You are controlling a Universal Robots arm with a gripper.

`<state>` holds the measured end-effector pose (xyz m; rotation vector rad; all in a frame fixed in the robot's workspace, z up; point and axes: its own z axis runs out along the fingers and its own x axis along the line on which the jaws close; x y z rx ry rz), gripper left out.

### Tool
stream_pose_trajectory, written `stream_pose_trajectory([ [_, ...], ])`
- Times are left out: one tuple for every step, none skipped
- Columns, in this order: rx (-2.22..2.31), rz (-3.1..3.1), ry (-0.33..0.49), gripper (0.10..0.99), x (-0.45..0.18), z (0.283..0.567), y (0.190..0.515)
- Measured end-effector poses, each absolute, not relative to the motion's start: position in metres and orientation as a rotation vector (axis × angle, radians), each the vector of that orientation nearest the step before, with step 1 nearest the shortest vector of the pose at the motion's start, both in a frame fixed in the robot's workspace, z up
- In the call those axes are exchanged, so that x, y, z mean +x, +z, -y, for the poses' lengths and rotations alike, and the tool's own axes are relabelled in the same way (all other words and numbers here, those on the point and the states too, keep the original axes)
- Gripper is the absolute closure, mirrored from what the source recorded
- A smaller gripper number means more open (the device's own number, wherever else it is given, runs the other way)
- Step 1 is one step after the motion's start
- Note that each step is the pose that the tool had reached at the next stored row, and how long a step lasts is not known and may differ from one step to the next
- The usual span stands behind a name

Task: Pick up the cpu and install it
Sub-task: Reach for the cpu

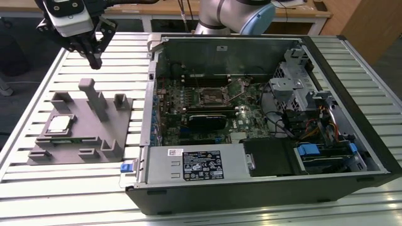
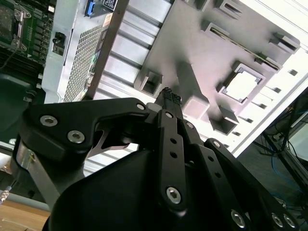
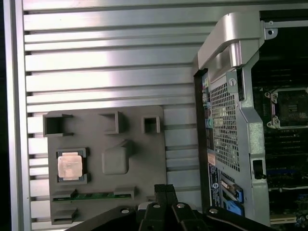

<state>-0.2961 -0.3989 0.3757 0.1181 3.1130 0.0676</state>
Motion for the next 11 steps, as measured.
stream_pose_trajectory([
  [0.118,-3.113,0.068,0.98,-0.297,0.399,0.375],
  [0.118,-3.113,0.068,0.98,-0.298,0.399,0.375],
  [0.118,-3.113,0.068,0.98,-0.299,0.399,0.375],
  [0.118,-3.113,0.068,0.98,-0.3,0.399,0.375],
  [0.118,-3.113,0.068,0.98,-0.301,0.399,0.375],
  [0.118,-3.113,0.068,0.98,-0.303,0.399,0.375],
  [0.118,-3.113,0.068,0.98,-0.304,0.399,0.375],
  [0.118,-3.113,0.068,0.98,-0.306,0.399,0.375],
  [0.118,-3.113,0.068,0.98,-0.308,0.399,0.375],
  [0.118,-3.113,0.068,0.98,-0.31,0.399,0.374],
  [0.118,-3.113,0.068,0.98,-0.312,0.399,0.374],
])
